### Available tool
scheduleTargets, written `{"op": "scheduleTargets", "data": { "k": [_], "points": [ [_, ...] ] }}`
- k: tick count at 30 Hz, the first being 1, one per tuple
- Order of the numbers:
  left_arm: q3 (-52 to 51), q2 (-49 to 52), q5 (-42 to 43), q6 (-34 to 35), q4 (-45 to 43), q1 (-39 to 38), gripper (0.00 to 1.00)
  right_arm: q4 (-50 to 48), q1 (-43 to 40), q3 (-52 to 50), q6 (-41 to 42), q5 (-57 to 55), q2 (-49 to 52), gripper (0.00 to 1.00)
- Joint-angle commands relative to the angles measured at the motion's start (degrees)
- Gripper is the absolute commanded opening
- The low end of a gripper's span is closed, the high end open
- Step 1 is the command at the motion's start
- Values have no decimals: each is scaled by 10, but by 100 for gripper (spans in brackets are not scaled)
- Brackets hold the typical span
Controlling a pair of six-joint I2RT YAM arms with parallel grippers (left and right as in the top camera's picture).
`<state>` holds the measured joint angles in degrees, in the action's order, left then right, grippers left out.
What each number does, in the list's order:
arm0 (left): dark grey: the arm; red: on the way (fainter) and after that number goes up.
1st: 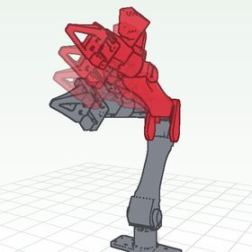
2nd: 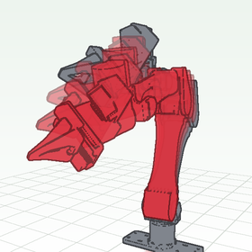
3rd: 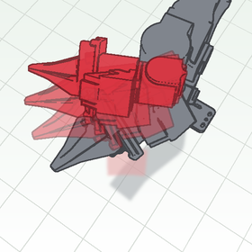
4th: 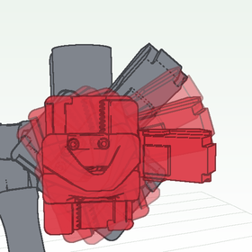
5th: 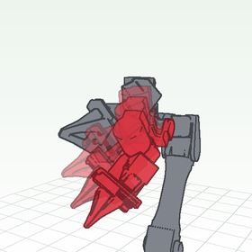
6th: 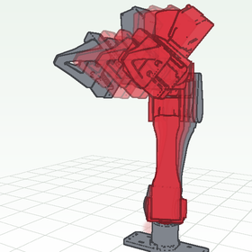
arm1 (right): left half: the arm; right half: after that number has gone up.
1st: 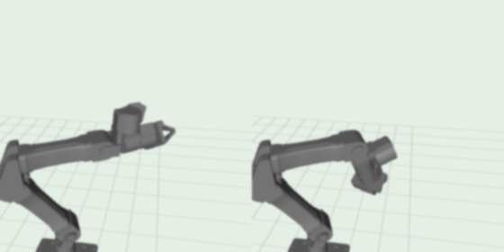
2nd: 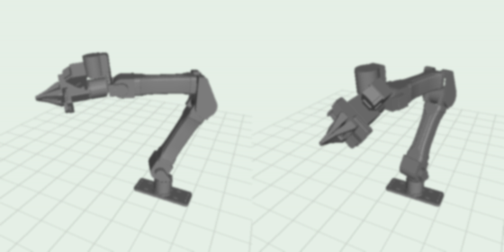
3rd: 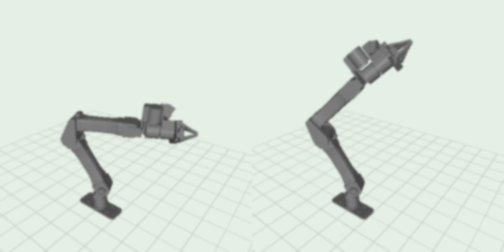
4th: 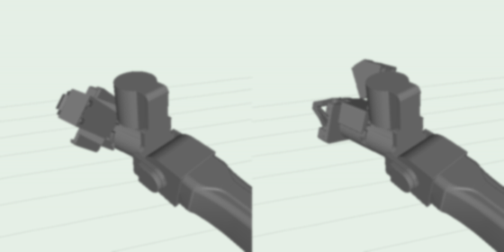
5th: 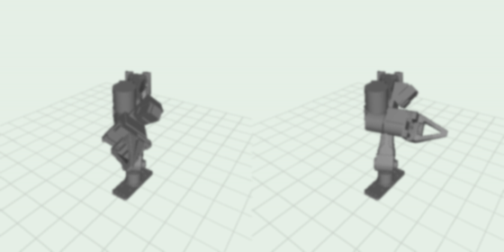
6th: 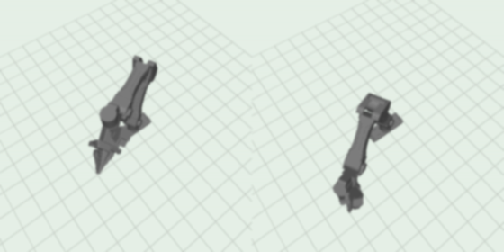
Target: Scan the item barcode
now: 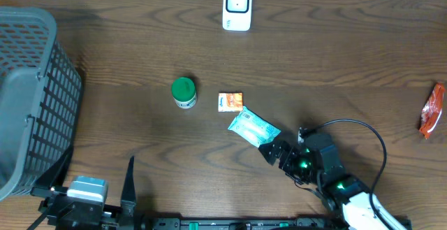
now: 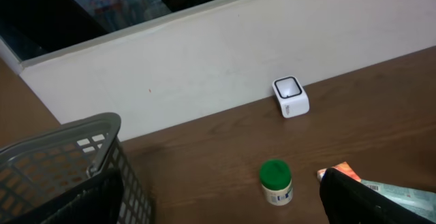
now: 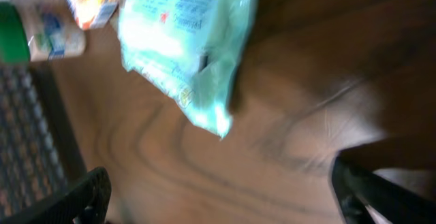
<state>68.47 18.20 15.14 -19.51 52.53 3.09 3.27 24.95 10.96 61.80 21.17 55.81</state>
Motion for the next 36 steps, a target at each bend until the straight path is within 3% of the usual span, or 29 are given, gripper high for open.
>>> {"op": "scheduleTargets", "data": {
  "k": [1,6,12,13,14,15,16,20,25,36],
  "points": [
    [0,-5,7,-3,2,-3,93,-33,14,2,85,-90,55,99],
    [0,-5,7,-3,3,-3,92,-147,21,2,110,-94,164,99],
    [0,-5,7,-3,15,-3,93,-297,35,8,136,-93,382,99],
    [0,-5,7,-3,15,-3,92,-328,32,16,136,-73,422,86],
    [0,-5,7,-3,15,-3,93,-349,30,22,132,-57,447,61],
    [0,-5,7,-3,15,-3,93,-376,23,32,123,-34,478,25],
    [0,-5,7,-3,15,-3,93,-389,16,39,119,-17,497,1],
    [0,-5,7,-3,25,-3,93,-406,0,48,84,-3,513,1],
    [0,-5,7,-3,67,-3,93,-426,-2,48,3,-16,461,1],
    [0,-5,7,-3,229,-3,93,-384,-12,47,-122,110,183,2]
  ]
}}
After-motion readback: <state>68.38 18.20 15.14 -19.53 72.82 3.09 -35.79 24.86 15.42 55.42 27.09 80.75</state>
